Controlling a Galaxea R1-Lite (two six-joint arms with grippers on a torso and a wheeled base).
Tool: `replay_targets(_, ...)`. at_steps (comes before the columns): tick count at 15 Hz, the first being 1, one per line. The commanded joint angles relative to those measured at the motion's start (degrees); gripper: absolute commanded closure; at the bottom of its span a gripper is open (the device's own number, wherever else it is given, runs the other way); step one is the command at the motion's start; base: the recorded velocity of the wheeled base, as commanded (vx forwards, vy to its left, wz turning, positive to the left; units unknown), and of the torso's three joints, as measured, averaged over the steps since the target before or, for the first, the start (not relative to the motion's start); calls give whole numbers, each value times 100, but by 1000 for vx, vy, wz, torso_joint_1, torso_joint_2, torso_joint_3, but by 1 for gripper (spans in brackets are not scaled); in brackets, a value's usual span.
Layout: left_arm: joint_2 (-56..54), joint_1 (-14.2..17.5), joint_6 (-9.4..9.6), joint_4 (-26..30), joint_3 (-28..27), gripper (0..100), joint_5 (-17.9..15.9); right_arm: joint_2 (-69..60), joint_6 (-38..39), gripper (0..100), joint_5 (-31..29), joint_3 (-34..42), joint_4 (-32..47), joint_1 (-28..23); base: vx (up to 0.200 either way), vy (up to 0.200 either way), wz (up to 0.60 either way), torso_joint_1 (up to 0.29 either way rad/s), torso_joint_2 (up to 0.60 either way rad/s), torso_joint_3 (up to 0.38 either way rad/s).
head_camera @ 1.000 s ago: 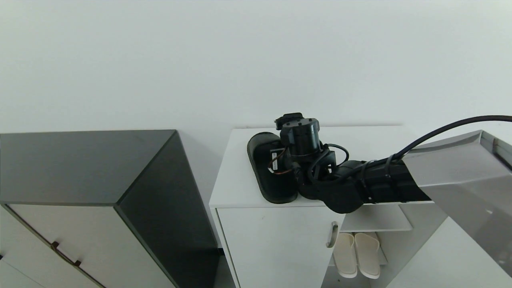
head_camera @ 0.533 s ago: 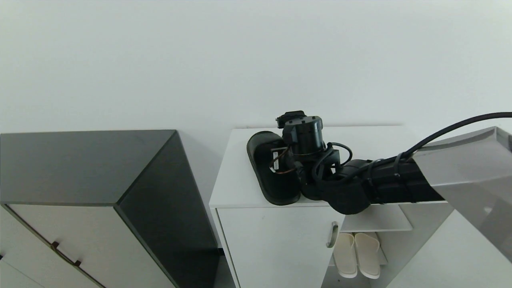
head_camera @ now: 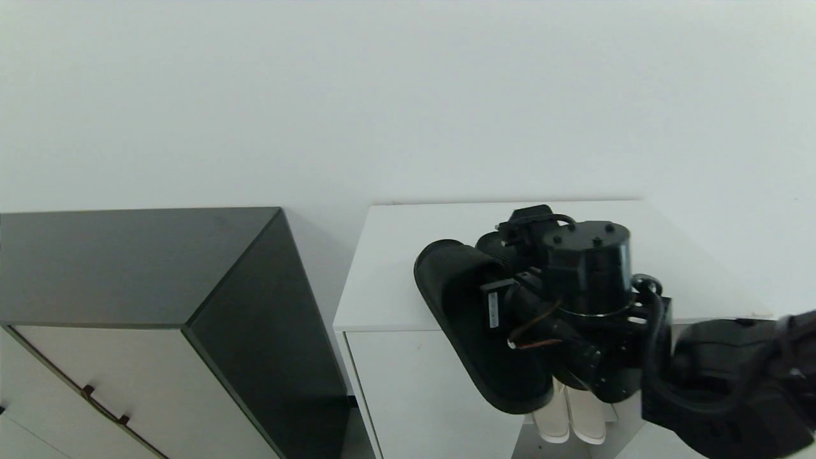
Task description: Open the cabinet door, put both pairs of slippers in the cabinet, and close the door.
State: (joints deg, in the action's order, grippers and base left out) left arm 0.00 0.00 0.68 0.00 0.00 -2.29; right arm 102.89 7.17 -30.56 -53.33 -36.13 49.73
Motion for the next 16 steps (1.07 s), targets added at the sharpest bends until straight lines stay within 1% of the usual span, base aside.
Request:
replay_targets(1,9,0,2,0,0,100,1,-937,4,100,6,684,-96,283,0,0,0,0,0,0)
replay_targets(3,9,0,2,0,0,100,1,-999,4,100,-29,710,-96,362,0,0,0,0,0,0)
replay_targets(9,9,0,-7,0,0,100,1,-990,-5,100,-38,737,-104,362,0,0,0,0,0,0)
replay_targets(16,0,0,-7,0,0,100,1,-946,-5,100,-55,745,-113,354,-200,0,0,0,4,3)
